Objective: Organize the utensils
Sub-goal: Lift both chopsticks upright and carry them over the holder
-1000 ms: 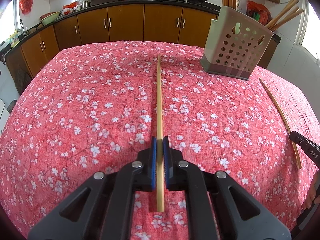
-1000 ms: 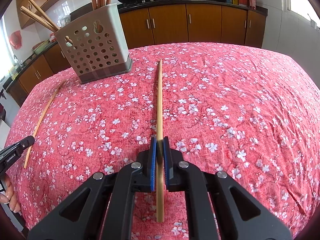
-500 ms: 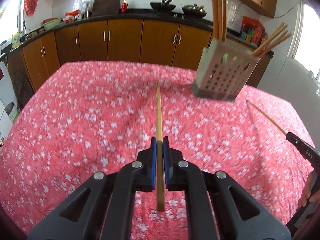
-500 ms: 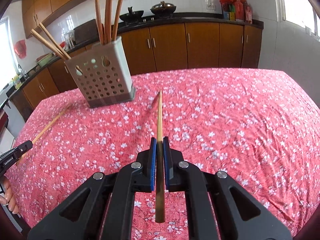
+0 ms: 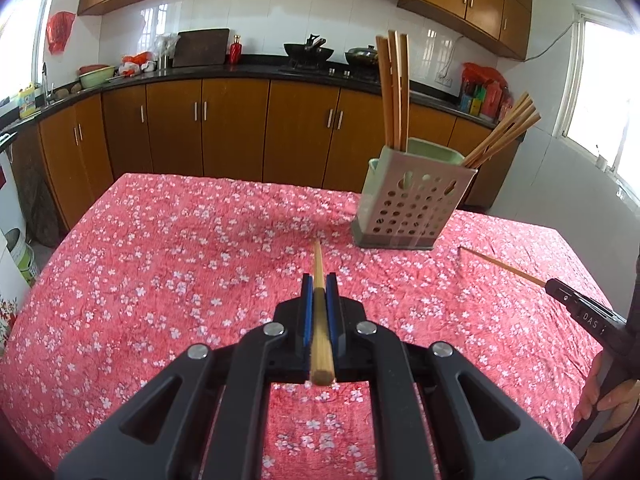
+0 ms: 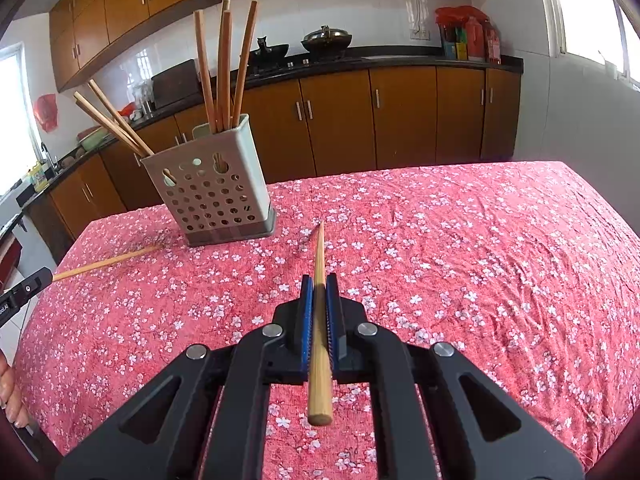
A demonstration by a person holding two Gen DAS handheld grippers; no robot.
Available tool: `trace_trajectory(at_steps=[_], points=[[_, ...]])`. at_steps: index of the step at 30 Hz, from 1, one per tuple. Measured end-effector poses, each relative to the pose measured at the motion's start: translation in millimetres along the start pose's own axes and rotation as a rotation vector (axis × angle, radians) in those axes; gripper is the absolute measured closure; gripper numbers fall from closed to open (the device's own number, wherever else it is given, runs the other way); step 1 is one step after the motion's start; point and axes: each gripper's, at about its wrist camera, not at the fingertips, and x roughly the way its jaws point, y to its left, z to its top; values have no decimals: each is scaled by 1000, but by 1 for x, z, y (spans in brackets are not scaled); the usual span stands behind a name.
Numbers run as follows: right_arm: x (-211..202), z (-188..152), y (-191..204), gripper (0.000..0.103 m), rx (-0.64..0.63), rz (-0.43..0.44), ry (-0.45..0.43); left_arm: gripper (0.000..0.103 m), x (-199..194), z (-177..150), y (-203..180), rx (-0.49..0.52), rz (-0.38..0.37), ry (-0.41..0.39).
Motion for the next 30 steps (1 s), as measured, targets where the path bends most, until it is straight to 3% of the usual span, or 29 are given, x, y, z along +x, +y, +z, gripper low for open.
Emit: trace_trajectory(at_steps=[10,30], points=[[-28,29,3,95,17,35,-125,95,-26,23,1,-7,-1,-93],[-38,50,18,95,-8,66,-190,95,-42,53,-15,15,-28,-162]])
